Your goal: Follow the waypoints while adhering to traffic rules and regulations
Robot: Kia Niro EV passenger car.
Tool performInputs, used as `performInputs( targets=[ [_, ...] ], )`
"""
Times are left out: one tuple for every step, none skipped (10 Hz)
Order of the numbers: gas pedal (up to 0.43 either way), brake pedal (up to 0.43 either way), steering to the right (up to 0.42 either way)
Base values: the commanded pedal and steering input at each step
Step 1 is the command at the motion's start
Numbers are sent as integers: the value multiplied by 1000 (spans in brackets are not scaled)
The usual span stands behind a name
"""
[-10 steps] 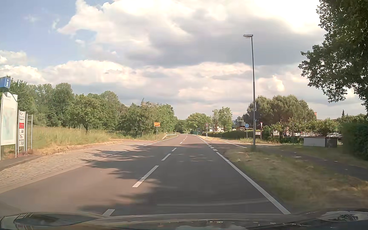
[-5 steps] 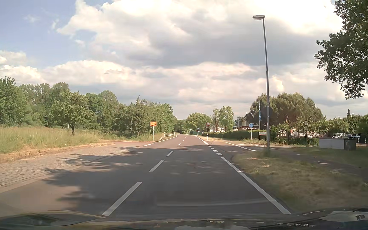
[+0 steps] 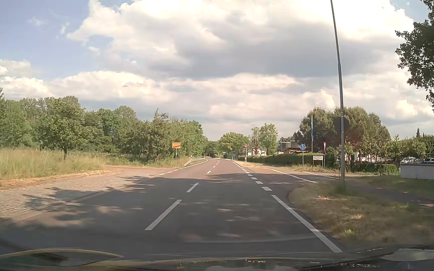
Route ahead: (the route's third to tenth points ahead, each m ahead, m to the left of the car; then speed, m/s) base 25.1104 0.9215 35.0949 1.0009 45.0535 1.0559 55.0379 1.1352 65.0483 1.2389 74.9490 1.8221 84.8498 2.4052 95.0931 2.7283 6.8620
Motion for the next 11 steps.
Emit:
performInputs(
  targets=[
    [79, 0, 3],
    [79, 0, 3],
    [79, 0, 3],
    [79, 0, 3],
    [79, 0, 3],
    [79, 0, 3],
    [79, 0, 3],
    [79, 0, 3],
    [79, 0, 3],
    [79, 0, 3],
    [79, 0, 3]
  ],
)
